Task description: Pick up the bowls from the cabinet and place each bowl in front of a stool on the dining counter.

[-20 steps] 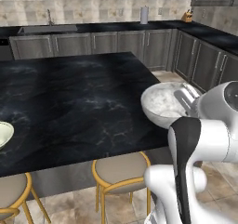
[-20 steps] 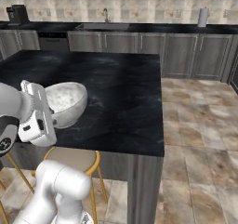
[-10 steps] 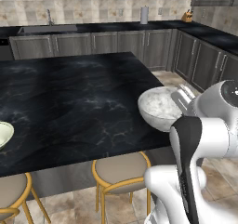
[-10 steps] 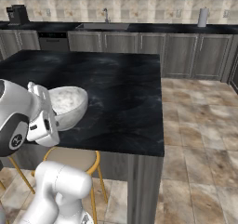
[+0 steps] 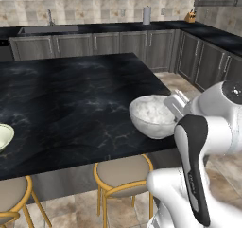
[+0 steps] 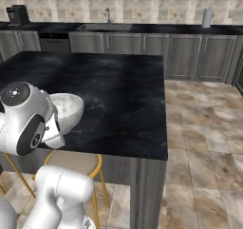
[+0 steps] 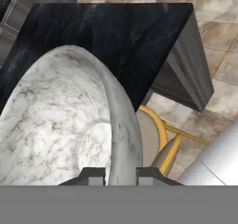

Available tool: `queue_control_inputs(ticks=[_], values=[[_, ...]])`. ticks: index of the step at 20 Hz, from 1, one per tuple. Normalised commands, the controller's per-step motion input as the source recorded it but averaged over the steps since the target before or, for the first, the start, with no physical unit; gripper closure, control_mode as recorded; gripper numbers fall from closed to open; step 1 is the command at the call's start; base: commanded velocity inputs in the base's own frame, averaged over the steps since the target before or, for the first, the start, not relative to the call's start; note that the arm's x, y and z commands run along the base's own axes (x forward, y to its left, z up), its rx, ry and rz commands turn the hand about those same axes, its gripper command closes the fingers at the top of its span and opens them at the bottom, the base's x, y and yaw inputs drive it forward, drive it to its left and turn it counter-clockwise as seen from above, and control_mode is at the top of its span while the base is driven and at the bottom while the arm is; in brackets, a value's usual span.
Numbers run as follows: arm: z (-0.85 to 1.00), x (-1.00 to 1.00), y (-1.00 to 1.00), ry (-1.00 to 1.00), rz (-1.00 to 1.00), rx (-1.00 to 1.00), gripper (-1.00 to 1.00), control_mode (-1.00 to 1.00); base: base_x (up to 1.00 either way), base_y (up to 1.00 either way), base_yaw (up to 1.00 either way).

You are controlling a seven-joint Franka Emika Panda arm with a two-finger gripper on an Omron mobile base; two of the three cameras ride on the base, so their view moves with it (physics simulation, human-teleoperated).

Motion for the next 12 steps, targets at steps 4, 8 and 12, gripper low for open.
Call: queue_control_inputs(ticks=[4, 8, 12], values=[[-0.38, 0.29, 0.14, -0.01, 0.11, 0.00, 1.00, -1.00, 0.00, 0.00, 0.00], [-0.38, 0.57, 0.04, 0.00, 0.03, 0.00, 1.00, -1.00, 0.00, 0.00, 0.00], [-0.36, 0.72, 0.04, 0.00, 0.00, 0.00, 1.00, -1.00, 0.00, 0.00, 0.00]])
